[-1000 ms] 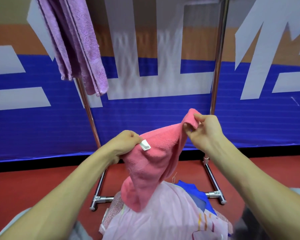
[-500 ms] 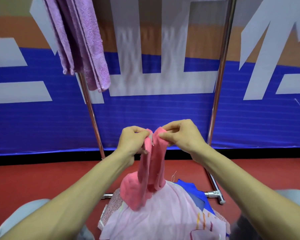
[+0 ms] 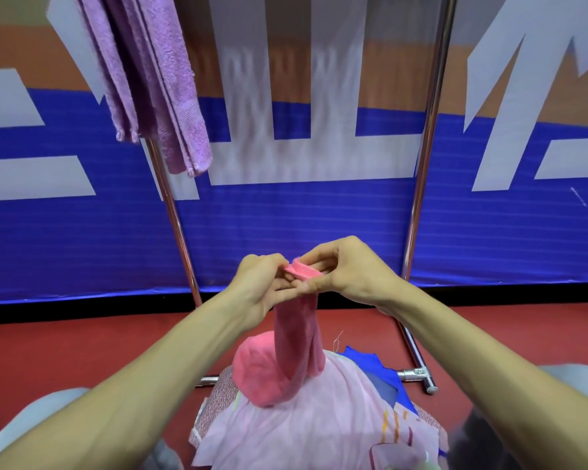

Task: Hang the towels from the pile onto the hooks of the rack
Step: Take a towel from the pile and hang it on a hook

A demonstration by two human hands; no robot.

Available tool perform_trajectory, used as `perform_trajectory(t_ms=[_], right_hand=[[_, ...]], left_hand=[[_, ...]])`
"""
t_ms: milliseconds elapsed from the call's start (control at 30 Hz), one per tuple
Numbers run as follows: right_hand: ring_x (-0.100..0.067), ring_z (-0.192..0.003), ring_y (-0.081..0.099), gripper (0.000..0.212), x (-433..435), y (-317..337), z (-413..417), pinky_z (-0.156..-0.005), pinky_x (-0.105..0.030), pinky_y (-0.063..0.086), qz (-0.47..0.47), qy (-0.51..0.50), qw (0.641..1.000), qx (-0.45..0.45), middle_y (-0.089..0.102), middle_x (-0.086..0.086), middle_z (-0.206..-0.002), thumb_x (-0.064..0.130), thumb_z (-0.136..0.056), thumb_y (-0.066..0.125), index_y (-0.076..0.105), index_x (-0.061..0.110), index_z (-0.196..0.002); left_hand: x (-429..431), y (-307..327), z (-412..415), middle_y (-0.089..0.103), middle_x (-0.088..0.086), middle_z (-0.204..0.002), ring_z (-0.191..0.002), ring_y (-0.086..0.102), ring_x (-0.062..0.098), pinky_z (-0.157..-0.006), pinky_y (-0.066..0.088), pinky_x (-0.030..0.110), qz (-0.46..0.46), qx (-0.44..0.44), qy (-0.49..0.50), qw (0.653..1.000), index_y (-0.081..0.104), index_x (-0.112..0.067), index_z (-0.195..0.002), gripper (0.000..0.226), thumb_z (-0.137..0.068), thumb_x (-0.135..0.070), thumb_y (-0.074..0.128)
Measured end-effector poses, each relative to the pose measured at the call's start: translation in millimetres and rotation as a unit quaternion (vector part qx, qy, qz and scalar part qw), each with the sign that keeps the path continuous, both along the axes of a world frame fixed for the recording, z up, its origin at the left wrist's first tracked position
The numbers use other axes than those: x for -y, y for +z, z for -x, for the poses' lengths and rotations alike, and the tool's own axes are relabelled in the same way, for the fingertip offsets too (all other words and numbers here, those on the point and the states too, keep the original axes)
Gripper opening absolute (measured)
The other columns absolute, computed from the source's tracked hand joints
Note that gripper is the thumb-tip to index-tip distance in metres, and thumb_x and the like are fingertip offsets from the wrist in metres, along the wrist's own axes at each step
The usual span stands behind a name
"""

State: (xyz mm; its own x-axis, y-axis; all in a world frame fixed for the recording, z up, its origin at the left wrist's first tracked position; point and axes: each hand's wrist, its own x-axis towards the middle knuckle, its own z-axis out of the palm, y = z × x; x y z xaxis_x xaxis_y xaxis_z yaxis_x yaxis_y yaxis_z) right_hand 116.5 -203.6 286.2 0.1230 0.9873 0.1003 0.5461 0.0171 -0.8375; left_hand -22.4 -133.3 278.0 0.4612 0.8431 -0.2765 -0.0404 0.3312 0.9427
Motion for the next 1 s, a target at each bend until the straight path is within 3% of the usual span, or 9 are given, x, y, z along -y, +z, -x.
perform_trajectory(t_ms=[133, 200, 267, 333, 433, 567, 733, 833, 1000], right_hand=[[-0.012, -0.091, 0.071, 0.02, 1.4, 1.4, -6.1, -0.089, -0.035, 0.056, -0.005, 0.016, 1.0, 0.025, 0.076, -0.002, -0.094, 0.01, -0.079, 0.077, 0.075, 0.013, -0.099], [-0.01, -0.09, 0.07, 0.018, 2.0, 2.6, -9.1, -0.088, -0.031, 0.055, -0.017, 0.022, 0.999, 0.029, 0.076, -0.002, -0.095, 0.001, -0.083, 0.069, 0.075, 0.01, -0.097], [-0.009, -0.083, 0.066, 0.023, 3.9, 5.7, -9.8, -0.082, -0.029, 0.053, -0.027, 0.027, 0.999, 0.005, 0.075, -0.004, -0.091, -0.008, -0.084, 0.059, 0.073, 0.009, -0.092], [-0.011, -0.074, 0.061, 0.028, 5.7, 8.9, -9.2, -0.073, -0.027, 0.05, -0.031, 0.031, 0.998, -0.041, 0.071, -0.006, -0.082, -0.012, -0.084, 0.05, 0.07, 0.008, -0.084], [-0.012, -0.068, 0.052, 0.036, 5.6, 12.0, -10.2, -0.067, -0.025, 0.042, -0.051, 0.023, 0.994, -0.099, 0.061, -0.001, -0.072, -0.017, -0.081, 0.041, 0.063, 0.011, -0.076], [-0.01, -0.068, 0.052, 0.038, 5.9, 13.6, -13.5, -0.067, -0.024, 0.043, -0.078, 0.016, 0.992, -0.1, 0.062, 0.003, -0.071, -0.017, -0.084, 0.04, 0.063, 0.012, -0.075], [-0.009, -0.081, 0.059, 0.027, 1.7, 10.1, -23.8, -0.076, -0.018, 0.043, -0.092, -0.052, 0.989, 0.106, 0.068, 0.005, -0.088, -0.002, -0.087, 0.055, 0.071, 0.021, -0.09], [-0.015, -0.094, 0.058, 0.022, -2.2, 1.9, -31.6, -0.078, -0.018, 0.039, -0.088, -0.08, 0.963, 0.241, 0.066, 0.0, -0.099, 0.007, -0.09, 0.057, 0.07, 0.02, -0.102], [-0.022, -0.096, 0.059, 0.028, -4.0, -3.6, -32.2, -0.079, -0.028, 0.044, -0.092, -0.081, 0.947, 0.297, 0.066, -0.005, -0.099, 0.0, -0.088, 0.05, 0.067, 0.015, -0.104]], left_hand=[[2.5, 4.0, 0.0, 0.049, 0.015, -0.063, -0.058, 0.056, 0.028, -0.062, 0.06, 0.043, -0.011, -0.007, -0.03, 0.999, 0.051, 0.002, -0.076, 0.018, -0.089, 0.007, 0.039], [-3.8, 5.5, 2.2, 0.057, 0.015, -0.066, -0.06, 0.059, 0.027, -0.068, 0.058, 0.043, -0.15, -0.143, -0.049, 0.977, 0.048, -0.003, -0.092, 0.013, -0.096, -0.008, 0.037], [-15.3, 6.5, 9.7, 0.063, 0.008, -0.087, -0.084, 0.059, 0.025, -0.081, 0.049, 0.041, -0.392, -0.341, -0.063, 0.852, 0.045, -0.019, -0.116, 0.022, -0.096, -0.017, 0.035], [-21.8, 8.9, 16.7, 0.054, 0.004, -0.115, -0.112, 0.048, 0.019, -0.096, 0.04, 0.035, -0.503, -0.372, -0.114, 0.772, 0.047, -0.025, -0.128, 0.045, -0.089, -0.004, 0.039], [-18.1, 13.8, 20.9, 0.046, -0.003, -0.129, -0.123, 0.042, 0.011, -0.097, 0.043, 0.027, -0.381, -0.289, -0.264, 0.838, 0.053, -0.022, -0.127, 0.054, -0.081, 0.005, 0.051], [-15.5, 7.7, 17.6, 0.062, 0.012, -0.092, -0.082, 0.058, 0.012, -0.08, 0.054, 0.037, -0.366, -0.259, -0.299, 0.843, 0.063, -0.013, -0.096, 0.014, -0.083, -0.017, 0.069], [-34.1, 2.3, 23.0, 0.06, -0.004, -0.071, -0.07, 0.054, 0.014, -0.07, 0.046, 0.036, -0.54, -0.372, -0.196, 0.729, 0.058, -0.02, -0.078, 0.017, -0.088, -0.032, 0.064], [-42.9, 3.6, 30.6, 0.068, -0.007, -0.087, -0.088, 0.06, 0.017, -0.079, 0.049, 0.036, -0.528, -0.391, -0.17, 0.735, 0.065, -0.027, -0.089, 0.006, -0.09, -0.032, 0.061], [-46.7, 6.9, 33.9, 0.069, 0.0, -0.088, -0.086, 0.061, 0.018, -0.078, 0.048, 0.036, -0.511, -0.384, -0.141, 0.756, 0.067, -0.023, -0.088, 0.014, -0.09, -0.036, 0.061]])
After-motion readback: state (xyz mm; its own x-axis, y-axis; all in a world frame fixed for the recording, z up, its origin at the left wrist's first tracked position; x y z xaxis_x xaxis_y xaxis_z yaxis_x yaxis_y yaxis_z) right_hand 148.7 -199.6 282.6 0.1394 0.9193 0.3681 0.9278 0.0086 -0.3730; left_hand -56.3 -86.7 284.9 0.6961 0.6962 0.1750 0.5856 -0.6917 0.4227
